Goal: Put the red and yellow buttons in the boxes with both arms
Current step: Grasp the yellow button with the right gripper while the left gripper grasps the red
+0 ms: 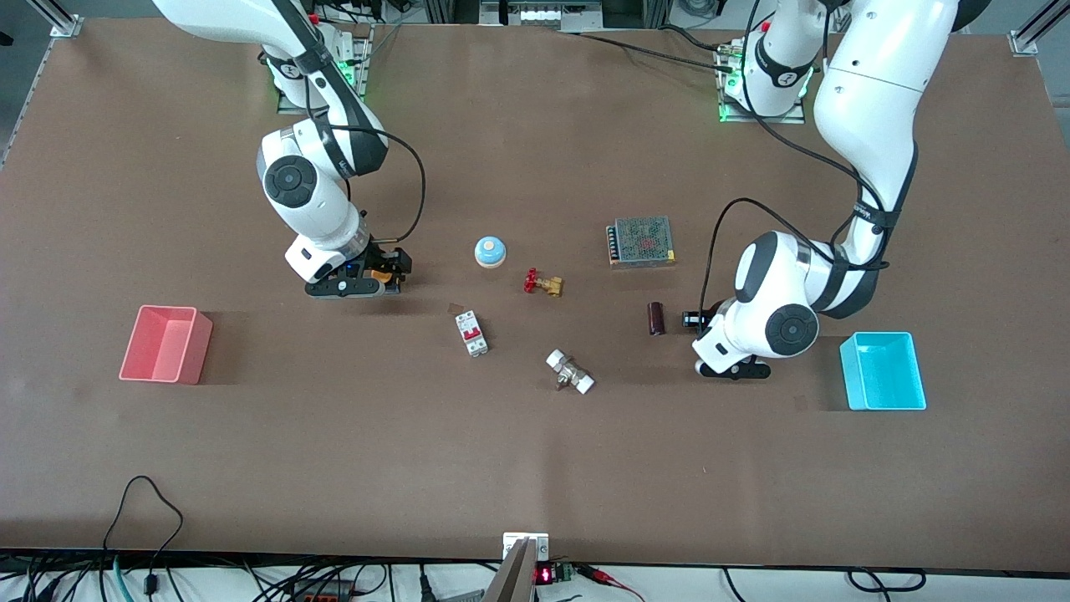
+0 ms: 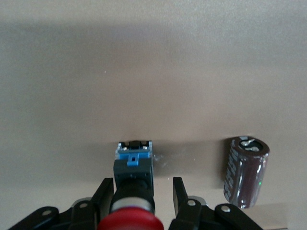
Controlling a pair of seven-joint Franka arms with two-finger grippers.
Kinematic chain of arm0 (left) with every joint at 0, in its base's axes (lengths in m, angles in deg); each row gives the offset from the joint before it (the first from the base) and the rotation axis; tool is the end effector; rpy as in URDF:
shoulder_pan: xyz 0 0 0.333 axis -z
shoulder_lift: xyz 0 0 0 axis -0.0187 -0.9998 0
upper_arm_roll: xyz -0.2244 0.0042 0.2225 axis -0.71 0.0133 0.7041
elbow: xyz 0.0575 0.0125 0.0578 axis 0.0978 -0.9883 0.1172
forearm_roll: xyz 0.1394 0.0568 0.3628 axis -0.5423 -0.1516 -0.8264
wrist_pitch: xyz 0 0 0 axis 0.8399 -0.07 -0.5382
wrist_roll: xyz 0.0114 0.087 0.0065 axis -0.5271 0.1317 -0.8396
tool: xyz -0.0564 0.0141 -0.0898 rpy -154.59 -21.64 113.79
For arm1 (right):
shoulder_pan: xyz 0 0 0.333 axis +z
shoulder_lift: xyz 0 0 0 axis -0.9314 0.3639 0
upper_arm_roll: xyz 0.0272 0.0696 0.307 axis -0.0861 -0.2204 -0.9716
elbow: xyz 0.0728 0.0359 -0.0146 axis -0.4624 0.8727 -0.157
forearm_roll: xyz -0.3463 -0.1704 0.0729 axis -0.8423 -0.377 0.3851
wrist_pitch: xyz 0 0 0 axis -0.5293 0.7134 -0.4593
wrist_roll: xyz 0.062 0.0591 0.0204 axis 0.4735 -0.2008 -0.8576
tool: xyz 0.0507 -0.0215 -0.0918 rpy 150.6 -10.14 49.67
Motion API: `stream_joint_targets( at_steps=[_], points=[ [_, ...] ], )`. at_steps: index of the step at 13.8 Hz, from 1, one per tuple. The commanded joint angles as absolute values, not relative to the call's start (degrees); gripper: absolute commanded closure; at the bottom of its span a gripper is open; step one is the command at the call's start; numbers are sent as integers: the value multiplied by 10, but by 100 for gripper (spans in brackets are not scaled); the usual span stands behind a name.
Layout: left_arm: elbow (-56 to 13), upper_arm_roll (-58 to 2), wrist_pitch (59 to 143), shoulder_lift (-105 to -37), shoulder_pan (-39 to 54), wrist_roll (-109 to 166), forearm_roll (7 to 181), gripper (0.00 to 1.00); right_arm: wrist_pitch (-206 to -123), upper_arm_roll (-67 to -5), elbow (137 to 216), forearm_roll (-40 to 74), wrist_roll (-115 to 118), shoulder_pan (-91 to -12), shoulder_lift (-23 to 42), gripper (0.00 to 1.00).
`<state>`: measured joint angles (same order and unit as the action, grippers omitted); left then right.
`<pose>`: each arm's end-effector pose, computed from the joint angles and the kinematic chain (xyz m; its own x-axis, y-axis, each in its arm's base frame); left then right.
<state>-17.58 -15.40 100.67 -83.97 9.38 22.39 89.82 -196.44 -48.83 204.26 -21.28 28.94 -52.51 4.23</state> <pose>0.6183 -0.1809 0.1894 0.9451 -0.0120 -0.3266 0.0062 -0.9985 0.0547 0.5111 0.2219 0.2402 0.9990 0.0313 0.0321 0.0326 -0.9986 -0.0418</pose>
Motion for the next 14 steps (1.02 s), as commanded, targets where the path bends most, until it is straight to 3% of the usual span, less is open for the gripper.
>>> stream_joint_targets(
  at_steps=[1,5,9,14],
  points=[
    [-221,-157,1007,-801,87,222,908,64,-1982,-484,2045,-224,301,-519,49,21],
    [-221,-157,1008,-795,87,222,908,84,-1991,-483,2045,-247,302,-519,60,48],
    [-196,-161,986,-772,57,227,908,89,-1990,-482,2043,-247,299,-520,60,79],
    [-134,-161,870,-754,-35,300,907,89,-1986,-481,2038,-248,291,-521,52,84]
  ],
)
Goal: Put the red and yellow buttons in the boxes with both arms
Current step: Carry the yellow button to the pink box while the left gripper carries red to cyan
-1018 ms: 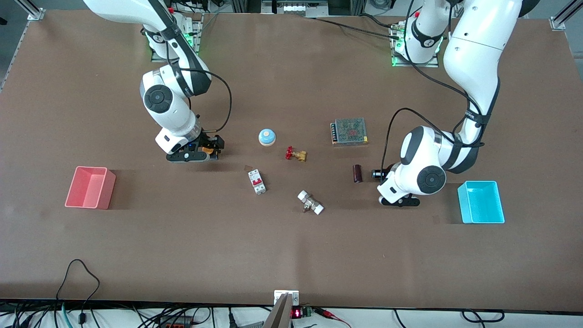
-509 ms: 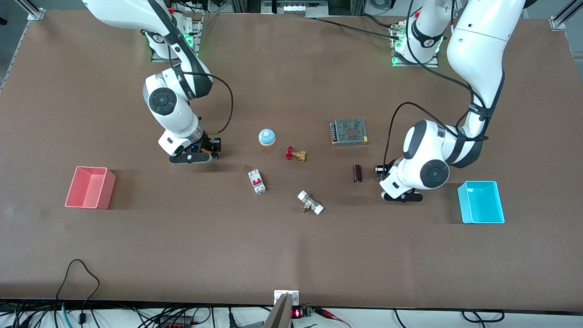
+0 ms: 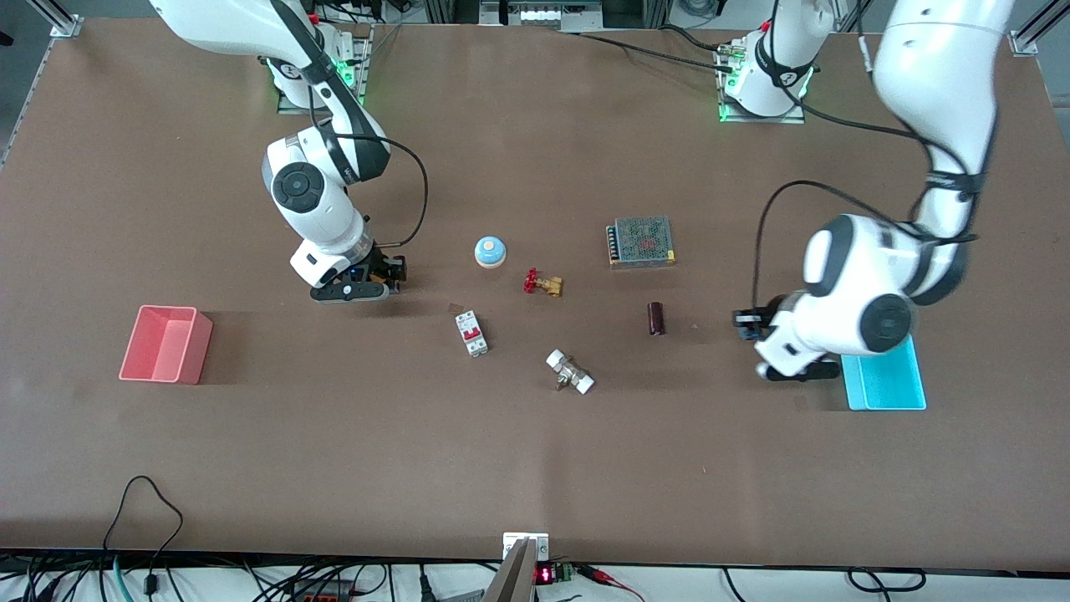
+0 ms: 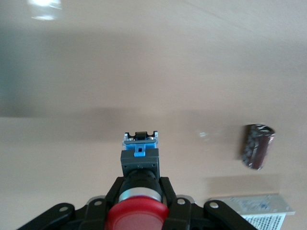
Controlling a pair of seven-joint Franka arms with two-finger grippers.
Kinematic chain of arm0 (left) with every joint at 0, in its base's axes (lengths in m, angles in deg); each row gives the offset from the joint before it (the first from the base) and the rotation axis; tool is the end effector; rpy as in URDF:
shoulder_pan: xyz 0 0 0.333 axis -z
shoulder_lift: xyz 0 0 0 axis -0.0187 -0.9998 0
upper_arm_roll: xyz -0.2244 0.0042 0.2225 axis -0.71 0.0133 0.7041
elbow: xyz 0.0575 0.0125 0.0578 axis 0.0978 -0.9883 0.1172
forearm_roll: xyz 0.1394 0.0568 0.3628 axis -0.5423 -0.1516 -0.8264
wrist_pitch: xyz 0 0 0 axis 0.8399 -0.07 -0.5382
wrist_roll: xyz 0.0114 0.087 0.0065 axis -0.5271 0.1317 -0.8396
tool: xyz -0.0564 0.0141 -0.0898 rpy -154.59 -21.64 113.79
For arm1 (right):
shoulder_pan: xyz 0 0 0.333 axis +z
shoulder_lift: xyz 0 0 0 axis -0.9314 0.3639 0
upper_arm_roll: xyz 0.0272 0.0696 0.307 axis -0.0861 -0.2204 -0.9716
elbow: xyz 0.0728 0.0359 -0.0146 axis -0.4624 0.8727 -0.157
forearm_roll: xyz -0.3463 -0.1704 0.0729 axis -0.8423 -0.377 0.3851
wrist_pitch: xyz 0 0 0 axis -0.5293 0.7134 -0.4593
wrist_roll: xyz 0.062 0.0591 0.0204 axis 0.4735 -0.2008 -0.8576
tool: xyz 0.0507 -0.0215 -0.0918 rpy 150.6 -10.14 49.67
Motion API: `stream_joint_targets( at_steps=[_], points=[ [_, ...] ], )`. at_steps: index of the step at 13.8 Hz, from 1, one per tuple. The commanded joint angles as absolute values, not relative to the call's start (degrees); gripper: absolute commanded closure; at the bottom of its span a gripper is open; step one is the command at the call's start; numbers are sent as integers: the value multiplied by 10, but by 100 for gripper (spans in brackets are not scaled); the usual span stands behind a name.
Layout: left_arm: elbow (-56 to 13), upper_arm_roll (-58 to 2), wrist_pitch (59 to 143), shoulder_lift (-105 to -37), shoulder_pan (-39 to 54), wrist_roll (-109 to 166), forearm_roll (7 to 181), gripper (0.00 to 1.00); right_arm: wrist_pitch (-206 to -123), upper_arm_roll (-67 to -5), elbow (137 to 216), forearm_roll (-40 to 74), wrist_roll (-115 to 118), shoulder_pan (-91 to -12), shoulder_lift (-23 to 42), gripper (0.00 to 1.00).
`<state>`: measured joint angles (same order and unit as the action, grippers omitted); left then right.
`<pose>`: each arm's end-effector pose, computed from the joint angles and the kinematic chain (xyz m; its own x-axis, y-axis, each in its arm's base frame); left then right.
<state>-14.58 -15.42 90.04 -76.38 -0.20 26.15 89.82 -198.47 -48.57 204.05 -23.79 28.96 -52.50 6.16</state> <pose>0.6446 -0.0763 0.2864 0.9448 0.0618 -0.3218 0.0906 -0.9931 0.0751 0.5130 0.2214 0.2261 0.9970 0.0628 0.0458 0.0640 -0.9977 -0.0244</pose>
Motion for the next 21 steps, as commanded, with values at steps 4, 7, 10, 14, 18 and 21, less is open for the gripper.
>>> stream_joint_targets(
  at_steps=[4,7,10,14,18,21],
  points=[
    [-130,-152,832,-732,-68,309,894,90,-1941,-459,2019,-248,232,-540,4,88],
    [-125,-153,834,-737,-98,326,832,91,-1861,-459,1960,-248,180,-577,-17,88],
    [-102,-153,840,-766,-129,379,814,91,-1831,-459,1915,-247,104,-632,-18,88],
    [-32,-152,842,-818,-138,395,814,91,-1825,-459,1858,-247,-20,-715,14,89],
    [7,-152,844,-859,-138,397,789,92,-1836,-459,1813,-245,-113,-779,74,89],
    [11,-151,869,-869,-139,416,777,92,-1859,-458,1808,-246,-132,-808,99,89]
  ],
)
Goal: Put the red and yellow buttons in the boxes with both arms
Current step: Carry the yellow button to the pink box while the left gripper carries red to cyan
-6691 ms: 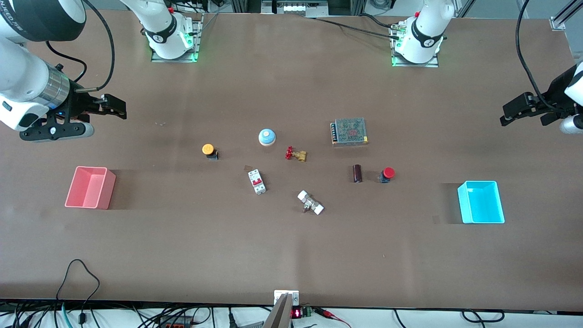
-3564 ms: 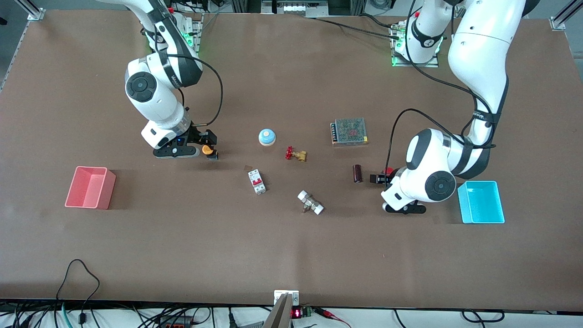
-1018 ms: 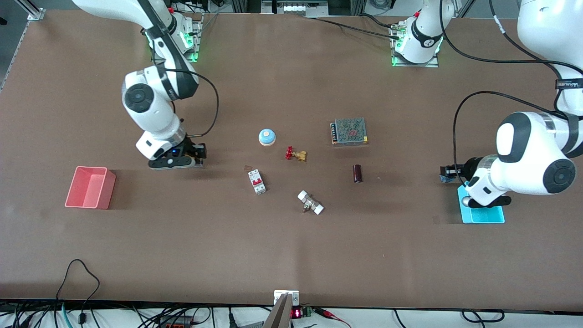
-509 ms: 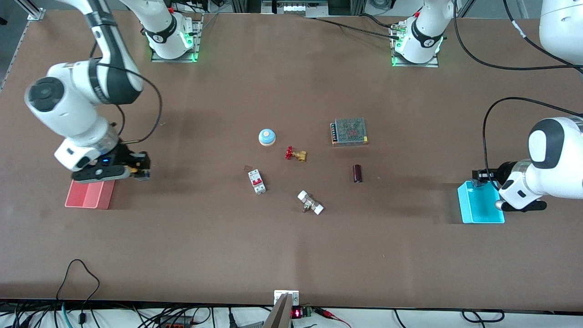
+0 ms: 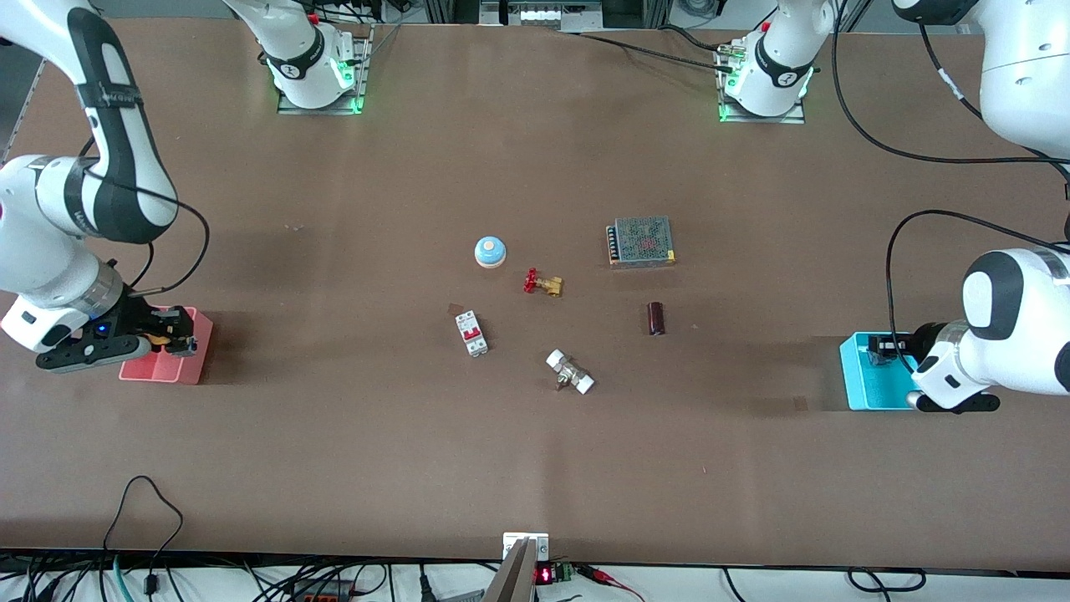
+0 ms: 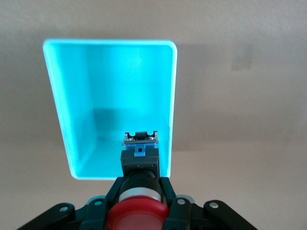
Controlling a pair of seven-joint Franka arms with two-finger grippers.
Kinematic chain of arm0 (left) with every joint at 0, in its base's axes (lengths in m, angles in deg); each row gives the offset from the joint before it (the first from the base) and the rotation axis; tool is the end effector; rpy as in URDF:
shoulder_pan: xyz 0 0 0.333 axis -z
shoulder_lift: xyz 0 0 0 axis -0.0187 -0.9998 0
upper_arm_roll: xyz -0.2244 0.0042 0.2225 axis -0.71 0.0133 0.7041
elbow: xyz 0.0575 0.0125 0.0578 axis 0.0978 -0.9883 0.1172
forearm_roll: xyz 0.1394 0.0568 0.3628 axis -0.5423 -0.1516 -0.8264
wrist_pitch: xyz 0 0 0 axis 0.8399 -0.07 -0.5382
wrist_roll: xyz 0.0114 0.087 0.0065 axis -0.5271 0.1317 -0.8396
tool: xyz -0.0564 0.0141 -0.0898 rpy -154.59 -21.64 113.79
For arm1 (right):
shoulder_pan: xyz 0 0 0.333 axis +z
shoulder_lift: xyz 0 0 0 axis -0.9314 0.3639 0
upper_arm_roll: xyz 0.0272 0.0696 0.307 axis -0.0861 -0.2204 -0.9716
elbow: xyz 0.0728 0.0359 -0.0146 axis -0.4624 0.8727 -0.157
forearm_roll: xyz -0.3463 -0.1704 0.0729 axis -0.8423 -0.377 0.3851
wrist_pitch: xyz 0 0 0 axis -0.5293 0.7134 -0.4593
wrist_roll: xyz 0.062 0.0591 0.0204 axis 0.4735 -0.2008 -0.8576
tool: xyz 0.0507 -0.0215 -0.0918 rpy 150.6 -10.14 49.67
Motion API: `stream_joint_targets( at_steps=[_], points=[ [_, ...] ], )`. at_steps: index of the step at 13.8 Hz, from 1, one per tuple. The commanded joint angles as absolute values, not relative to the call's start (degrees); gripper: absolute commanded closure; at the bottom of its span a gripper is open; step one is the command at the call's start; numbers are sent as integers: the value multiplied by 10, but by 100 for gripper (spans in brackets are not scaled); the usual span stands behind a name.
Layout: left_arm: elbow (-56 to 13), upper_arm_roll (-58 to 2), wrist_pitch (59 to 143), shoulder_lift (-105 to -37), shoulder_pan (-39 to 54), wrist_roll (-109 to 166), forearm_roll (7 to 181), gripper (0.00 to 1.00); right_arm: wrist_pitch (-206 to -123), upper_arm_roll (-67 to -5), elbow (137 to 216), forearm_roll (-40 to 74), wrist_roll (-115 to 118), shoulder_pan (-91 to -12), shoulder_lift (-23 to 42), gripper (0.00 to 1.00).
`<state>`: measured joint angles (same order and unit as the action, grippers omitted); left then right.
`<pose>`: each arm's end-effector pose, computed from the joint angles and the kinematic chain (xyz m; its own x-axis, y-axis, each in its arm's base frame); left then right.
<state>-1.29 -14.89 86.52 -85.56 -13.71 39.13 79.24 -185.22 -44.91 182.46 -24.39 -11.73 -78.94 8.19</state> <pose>0.6851 0.1075 0.2724 0.9550 0.0293 -0.2953 0.0295 -0.9996 -0.0039 0.6492 -0.0828 0.3390 0.9593 0.2467 0.1372 0.2365 -0.9678 0.0866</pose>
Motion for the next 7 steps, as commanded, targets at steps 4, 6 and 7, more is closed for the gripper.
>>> stream_joint_targets(
  at_steps=[4,6,7],
  points=[
    [12,-151,905,-881,-150,423,779,92,-1863,-455,1808,-243,-146,-824,106,89],
    [12,-151,913,-891,-155,423,778,92,-1867,-454,1810,-241,-146,-832,111,89],
    [12,-151,914,-897,-157,422,778,92,-1873,-454,1813,-240,-146,-836,114,89]
  ],
)
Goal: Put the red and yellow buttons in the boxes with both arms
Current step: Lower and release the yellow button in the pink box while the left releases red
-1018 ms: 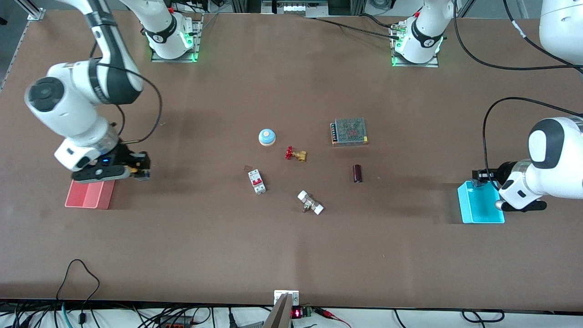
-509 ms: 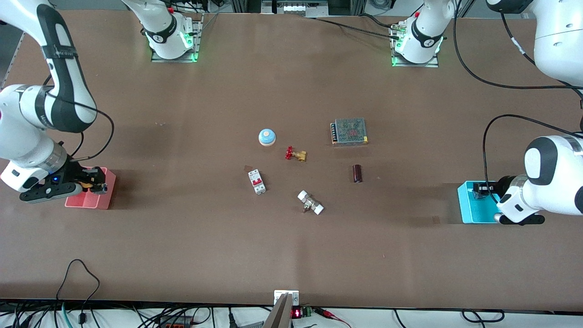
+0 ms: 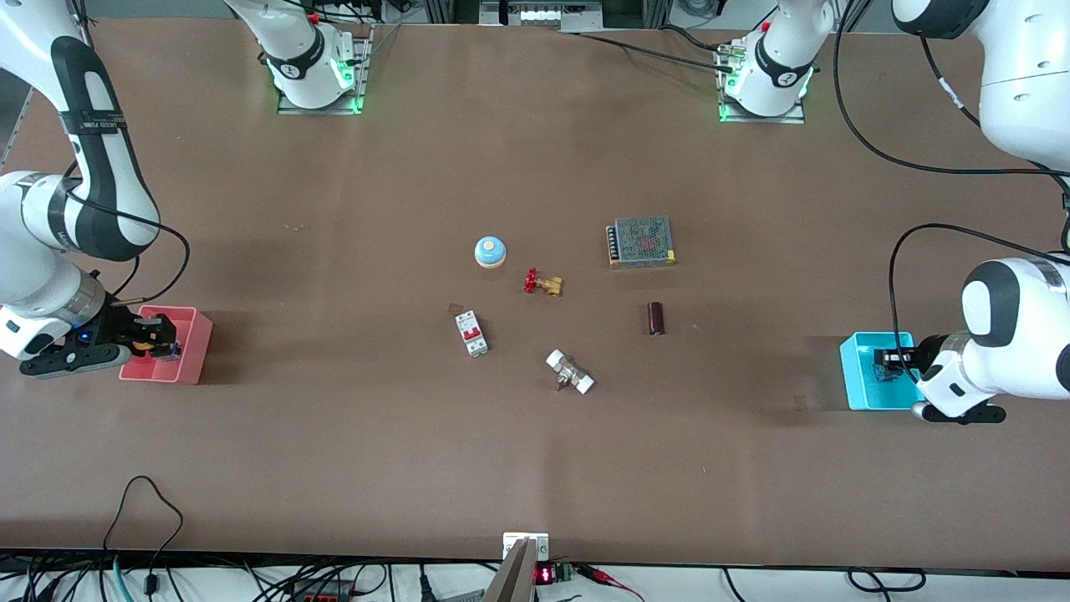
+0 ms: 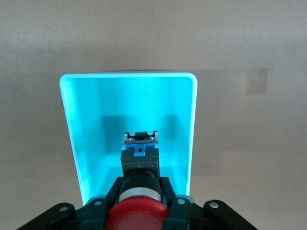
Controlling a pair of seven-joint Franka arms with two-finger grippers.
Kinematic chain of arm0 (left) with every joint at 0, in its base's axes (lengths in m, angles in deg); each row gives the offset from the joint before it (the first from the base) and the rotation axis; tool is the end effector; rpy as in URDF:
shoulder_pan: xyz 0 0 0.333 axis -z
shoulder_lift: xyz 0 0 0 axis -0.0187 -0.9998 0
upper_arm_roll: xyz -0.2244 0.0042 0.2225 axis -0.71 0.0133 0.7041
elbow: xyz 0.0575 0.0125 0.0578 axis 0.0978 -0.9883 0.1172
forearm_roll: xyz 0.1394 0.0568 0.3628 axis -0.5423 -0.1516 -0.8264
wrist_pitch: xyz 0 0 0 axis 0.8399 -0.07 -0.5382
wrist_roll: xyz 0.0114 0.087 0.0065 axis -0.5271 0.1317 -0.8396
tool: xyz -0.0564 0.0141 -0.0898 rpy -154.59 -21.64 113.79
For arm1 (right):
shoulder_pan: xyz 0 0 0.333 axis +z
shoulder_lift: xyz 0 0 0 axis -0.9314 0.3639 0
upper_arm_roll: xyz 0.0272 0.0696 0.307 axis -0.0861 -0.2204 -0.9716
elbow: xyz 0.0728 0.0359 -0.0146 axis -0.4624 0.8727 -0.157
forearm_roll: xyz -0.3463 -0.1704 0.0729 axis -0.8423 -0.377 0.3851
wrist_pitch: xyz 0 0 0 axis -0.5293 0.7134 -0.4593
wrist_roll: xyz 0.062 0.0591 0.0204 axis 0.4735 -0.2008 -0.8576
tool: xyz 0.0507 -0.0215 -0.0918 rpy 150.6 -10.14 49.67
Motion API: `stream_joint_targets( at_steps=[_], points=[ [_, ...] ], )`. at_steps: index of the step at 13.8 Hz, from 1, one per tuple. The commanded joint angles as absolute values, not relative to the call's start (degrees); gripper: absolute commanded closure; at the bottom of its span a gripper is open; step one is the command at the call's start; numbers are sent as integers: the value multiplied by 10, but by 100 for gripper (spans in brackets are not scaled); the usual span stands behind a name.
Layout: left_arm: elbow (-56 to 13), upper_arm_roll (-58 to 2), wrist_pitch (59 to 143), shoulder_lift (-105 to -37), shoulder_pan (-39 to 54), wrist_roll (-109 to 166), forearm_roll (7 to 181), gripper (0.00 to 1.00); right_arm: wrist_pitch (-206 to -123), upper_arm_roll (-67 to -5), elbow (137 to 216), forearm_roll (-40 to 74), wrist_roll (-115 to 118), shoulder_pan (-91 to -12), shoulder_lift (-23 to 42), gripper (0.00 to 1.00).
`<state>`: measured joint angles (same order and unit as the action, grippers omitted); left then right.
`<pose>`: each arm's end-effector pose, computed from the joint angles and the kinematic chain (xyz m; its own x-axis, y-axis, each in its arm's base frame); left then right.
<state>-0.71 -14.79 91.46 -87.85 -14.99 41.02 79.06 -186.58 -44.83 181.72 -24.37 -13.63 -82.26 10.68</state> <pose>0.6930 0.1252 0.2537 0.9703 0.0176 -0.2411 0.0183 -0.9998 0.0006 0.6485 -0.1220 0.3188 0.9665 0.2217 0.1292 0.2119 -0.9735 0.0856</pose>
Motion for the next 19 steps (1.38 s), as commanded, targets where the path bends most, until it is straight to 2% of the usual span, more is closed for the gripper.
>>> stream_joint_targets(
  at_steps=[1,4,6,7,8,9,10,17,19],
  points=[
    [12,-151,914,-902,-157,421,778,92,-1876,-454,1813,-239,-146,-840,121,89],
    [12,-151,914,-915,-157,421,779,90,-1886,-451,1814,-237,-142,-852,139,89],
    [12,-151,914,-916,-157,421,779,81,-1886,-447,1815,-235,-137,-852,145,89],
    [12,-151,920,-916,-157,421,778,69,-1887,-447,1815,-231,-137,-852,148,88],
    [11,-151,939,-917,-157,421,776,45,-1887,-447,1815,-223,-137,-852,152,88],
    [11,-151,951,-916,-157,422,776,26,-1887,-447,1815,-215,-137,-852,157,88],
    [11,-151,953,-916,-159,422,777,1,-1887,-447,1815,-212,-137,-852,159,88],
    [14,-156,943,-875,-165,417,781,0,-1907,-445,1816,-212,-139,-852,170,84],
    [15,-158,905,-847,-162,416,783,0,-1913,-445,1816,-212,-141,-852,174,80]
  ],
)
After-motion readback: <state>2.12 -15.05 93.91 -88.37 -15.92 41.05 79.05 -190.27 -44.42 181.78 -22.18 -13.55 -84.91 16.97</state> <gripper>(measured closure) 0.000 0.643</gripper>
